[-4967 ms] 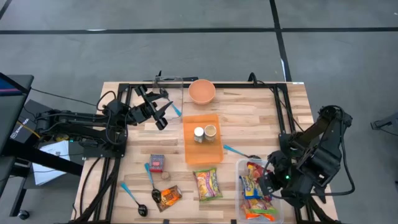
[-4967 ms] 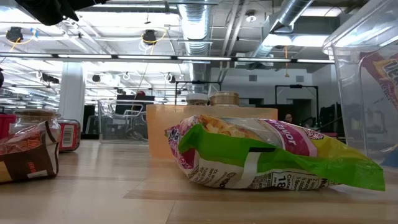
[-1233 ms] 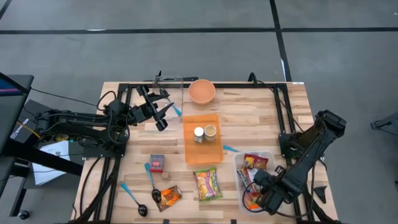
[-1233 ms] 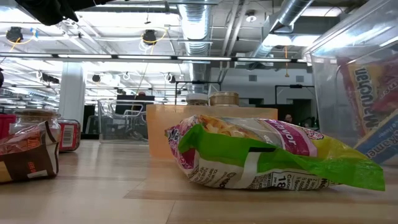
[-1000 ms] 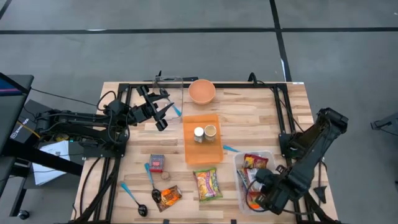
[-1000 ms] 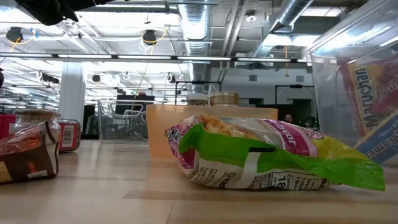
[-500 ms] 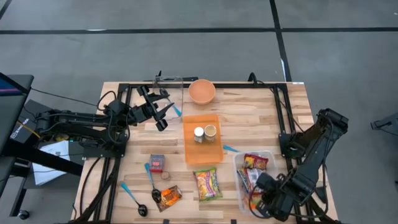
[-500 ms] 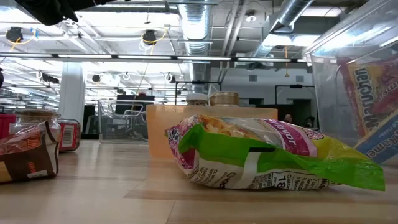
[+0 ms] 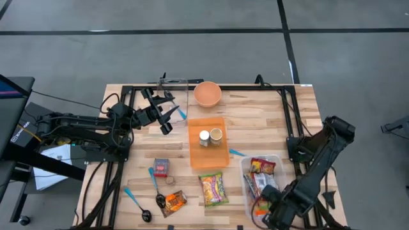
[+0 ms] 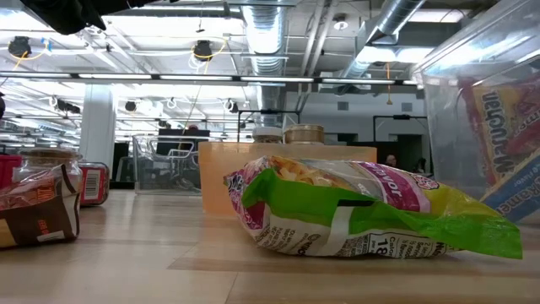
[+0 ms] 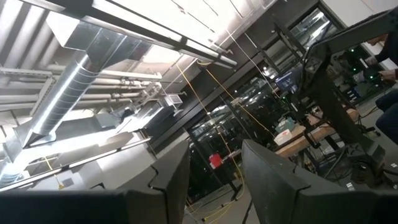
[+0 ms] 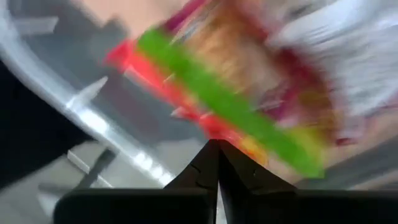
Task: Pick & Place Food Item
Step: Adjust the noodle packs in the transparent container
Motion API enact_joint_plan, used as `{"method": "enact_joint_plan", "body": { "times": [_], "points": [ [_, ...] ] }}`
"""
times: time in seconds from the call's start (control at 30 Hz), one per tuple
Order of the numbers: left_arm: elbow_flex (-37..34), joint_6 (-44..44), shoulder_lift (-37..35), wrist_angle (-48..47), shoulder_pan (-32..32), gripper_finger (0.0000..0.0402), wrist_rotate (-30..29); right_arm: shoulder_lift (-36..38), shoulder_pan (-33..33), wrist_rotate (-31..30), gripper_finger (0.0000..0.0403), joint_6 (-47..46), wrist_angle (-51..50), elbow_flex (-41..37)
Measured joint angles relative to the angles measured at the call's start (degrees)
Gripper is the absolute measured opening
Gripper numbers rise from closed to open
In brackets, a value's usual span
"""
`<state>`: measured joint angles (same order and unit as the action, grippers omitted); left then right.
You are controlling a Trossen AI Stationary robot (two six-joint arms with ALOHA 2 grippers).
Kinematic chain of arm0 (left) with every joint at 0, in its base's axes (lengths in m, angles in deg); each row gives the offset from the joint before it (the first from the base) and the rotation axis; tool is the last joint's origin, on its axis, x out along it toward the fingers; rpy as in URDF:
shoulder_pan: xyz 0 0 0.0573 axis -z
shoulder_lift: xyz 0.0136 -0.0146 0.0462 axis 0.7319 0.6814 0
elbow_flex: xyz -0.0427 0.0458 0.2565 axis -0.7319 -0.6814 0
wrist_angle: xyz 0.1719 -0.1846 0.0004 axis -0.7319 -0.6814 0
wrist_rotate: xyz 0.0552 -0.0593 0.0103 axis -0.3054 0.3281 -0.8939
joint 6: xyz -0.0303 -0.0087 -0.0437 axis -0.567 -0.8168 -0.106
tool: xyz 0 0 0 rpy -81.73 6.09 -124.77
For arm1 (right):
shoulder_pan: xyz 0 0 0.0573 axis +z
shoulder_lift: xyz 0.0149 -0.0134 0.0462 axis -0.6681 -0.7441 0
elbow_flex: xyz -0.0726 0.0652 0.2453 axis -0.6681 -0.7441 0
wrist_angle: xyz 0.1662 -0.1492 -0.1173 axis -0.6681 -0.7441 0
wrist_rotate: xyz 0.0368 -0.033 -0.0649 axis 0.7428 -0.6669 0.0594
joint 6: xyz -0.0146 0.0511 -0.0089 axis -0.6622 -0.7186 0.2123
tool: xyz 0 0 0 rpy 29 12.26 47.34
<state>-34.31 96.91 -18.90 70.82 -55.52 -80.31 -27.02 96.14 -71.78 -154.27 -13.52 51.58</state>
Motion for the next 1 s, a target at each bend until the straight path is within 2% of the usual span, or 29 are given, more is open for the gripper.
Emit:
{"method": "enact_joint_plan", "body": {
  "times": [0.13,0.27,0.6,1.0],
  "points": [
    [0.0,0.0,0.0,0.0,0.0,0.014,0.0,-1.6,0.0,1.8,0.0001,1.2,6.4,0.0],
    [0.0,0.0,0.0,0.0,0.0,0.014,0.0,-1.4,0.2,1.9,0.0001,1.2,7.8,0.0],
    [0.0,0.0,0.0,0.0,0.0,0.014,0.0,-1.3,0.2,1.7,0.0,3.7,-1.7,0.0],
    [0.0,-0.1,0.0,0.0,0.0,0.014,0.0,-1.3,1.5,3.1,0.0,0.0,-8.8,0.0]
  ]
}}
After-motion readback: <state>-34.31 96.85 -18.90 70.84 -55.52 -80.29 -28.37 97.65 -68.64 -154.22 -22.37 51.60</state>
